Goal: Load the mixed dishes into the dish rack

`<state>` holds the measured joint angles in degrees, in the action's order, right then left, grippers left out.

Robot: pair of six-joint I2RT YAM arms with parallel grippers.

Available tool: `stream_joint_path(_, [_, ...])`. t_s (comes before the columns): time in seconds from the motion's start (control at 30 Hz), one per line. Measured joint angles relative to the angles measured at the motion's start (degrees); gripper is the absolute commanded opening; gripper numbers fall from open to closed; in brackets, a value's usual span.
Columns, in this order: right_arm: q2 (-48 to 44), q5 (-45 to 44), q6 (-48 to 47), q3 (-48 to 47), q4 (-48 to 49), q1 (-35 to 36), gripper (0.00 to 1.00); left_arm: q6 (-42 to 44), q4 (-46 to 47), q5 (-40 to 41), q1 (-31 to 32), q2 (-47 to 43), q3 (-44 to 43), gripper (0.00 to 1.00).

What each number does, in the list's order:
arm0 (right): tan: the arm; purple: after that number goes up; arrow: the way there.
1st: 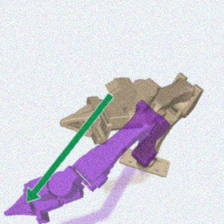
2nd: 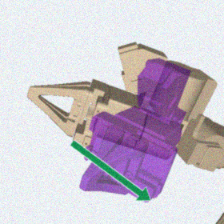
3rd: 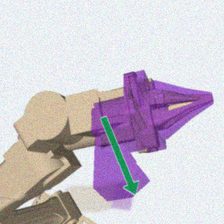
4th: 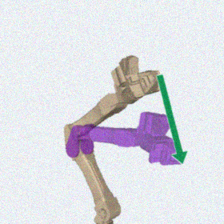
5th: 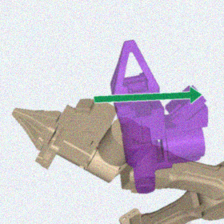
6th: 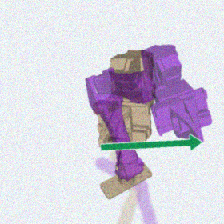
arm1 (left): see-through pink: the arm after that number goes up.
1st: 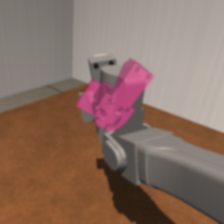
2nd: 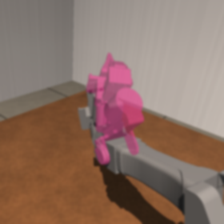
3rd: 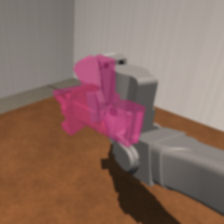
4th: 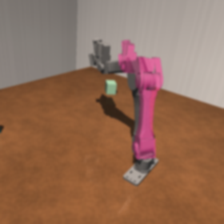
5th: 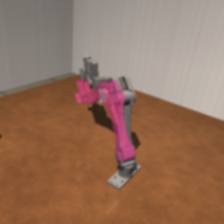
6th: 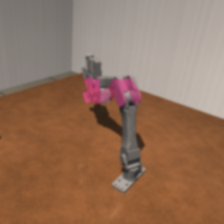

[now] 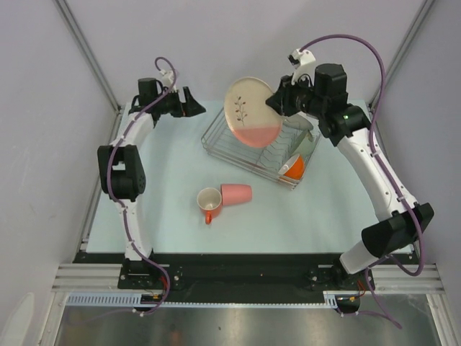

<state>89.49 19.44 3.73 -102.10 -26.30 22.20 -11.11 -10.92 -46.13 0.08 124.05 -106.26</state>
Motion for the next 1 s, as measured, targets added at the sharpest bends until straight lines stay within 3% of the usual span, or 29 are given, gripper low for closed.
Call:
stream_joint_path(0.43, [-5.6,-2.4,-2.6,6.0,-4.7,-8.0,0.0,6.4,-1.9,10.8,8.4,4.7,-0.5,1.0])
stream_joint_path(0.7, [-7.2,-3.8,-4.4,6.0,-5.7,-8.0,0.0,11.8,-6.5,17.5,9.5,7.1,-1.0,1.0])
stream_joint_path(1.0, [-7.2,-9.1,-10.2,6.7,-6.6,-6.1,0.0,16.3,-14.3,21.1,11.1,1.9,5.5,1.0])
